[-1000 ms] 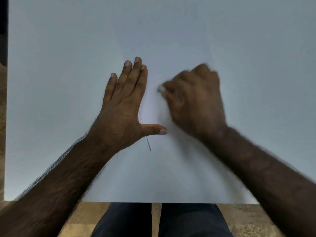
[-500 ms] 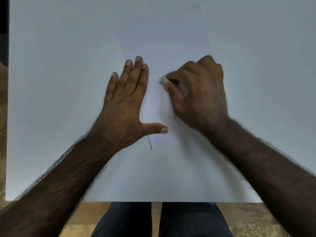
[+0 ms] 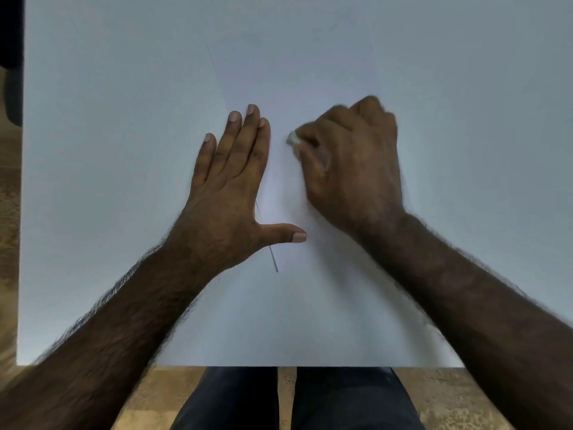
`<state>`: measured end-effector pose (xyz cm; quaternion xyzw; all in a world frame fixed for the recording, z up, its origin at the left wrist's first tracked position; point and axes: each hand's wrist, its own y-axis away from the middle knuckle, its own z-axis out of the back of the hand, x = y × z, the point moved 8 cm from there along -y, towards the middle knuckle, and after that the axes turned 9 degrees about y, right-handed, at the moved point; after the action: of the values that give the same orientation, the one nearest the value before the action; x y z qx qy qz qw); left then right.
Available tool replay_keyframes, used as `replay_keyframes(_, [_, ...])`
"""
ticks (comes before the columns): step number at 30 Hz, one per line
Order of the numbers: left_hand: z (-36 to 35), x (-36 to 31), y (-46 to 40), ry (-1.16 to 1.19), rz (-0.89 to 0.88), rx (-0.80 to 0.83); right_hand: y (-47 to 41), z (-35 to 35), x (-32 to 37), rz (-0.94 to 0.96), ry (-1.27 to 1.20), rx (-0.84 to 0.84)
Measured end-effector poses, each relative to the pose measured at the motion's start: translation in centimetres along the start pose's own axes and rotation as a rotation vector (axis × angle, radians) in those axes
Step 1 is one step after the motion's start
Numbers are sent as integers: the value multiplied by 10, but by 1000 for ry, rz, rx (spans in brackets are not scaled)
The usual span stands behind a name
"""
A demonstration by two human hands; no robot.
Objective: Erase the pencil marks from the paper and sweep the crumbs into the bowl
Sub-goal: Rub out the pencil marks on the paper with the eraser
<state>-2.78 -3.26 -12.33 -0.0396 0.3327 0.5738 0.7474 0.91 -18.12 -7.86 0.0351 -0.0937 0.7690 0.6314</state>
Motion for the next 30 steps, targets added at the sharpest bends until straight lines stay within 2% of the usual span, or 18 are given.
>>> replay_keyframes(3, [1, -1, 1, 18, 0, -16, 34, 0, 28, 136, -55, 90])
replay_keyframes(6, [1, -1, 1, 17, -4, -16, 42, 1, 31, 202, -81, 97])
replay_keyframes(9, [1, -1, 1, 0, -8, -11, 6, 1, 5, 101, 23, -12])
replay_keyframes(12, [1, -1, 1, -7, -9, -1, -20, 3, -24, -23, 47, -46])
replay_keyframes(14, [1, -1, 1, -6, -6, -2, -10, 3, -18, -6, 36, -21])
replay_keyframes(19, [0, -1, 1, -7, -4, -12, 59, -2, 27, 206, -61, 103])
replay_keyframes(21, [1, -1, 1, -8, -3, -14, 52, -1, 17, 188, -61, 75])
replay_keyframes(26, [1, -1, 0, -14, -7, -1, 2, 3, -31, 10, 39, -63])
replay_keyframes(28, [1, -1, 0, -12, -3, -3, 12, 2, -26, 13, 25, -34])
replay_keyframes(30, [1, -1, 0, -6, -1, -11, 39, -1, -5, 96, -11, 26])
